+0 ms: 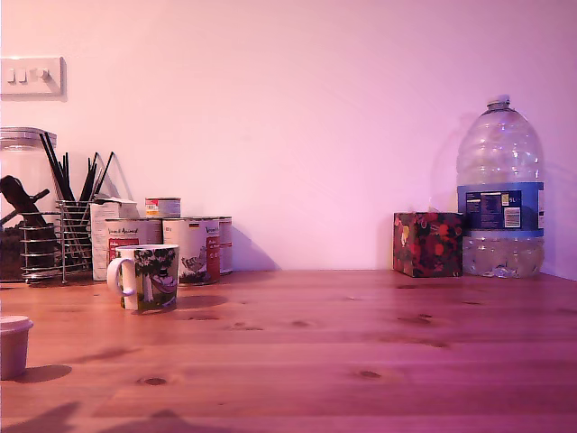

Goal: Pick up the coffee capsules from the table one by one and drop them inside the nearest coffee cup

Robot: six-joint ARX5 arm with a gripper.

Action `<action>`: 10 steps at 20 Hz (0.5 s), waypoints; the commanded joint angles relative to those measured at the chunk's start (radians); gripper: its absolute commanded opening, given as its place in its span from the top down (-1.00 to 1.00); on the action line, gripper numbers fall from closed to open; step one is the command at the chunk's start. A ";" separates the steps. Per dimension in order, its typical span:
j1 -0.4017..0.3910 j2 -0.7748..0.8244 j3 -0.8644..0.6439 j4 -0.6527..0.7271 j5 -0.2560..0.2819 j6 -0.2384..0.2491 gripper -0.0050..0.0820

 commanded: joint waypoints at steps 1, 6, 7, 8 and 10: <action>-0.002 0.017 -0.014 0.003 -0.015 -0.006 -0.50; -0.002 0.074 -0.014 0.005 -0.058 -0.005 -0.50; -0.002 0.079 -0.014 0.006 -0.058 -0.005 -0.50; -0.002 0.081 -0.014 0.006 -0.058 -0.005 -0.50; -0.002 0.080 -0.014 0.009 -0.058 -0.005 -0.50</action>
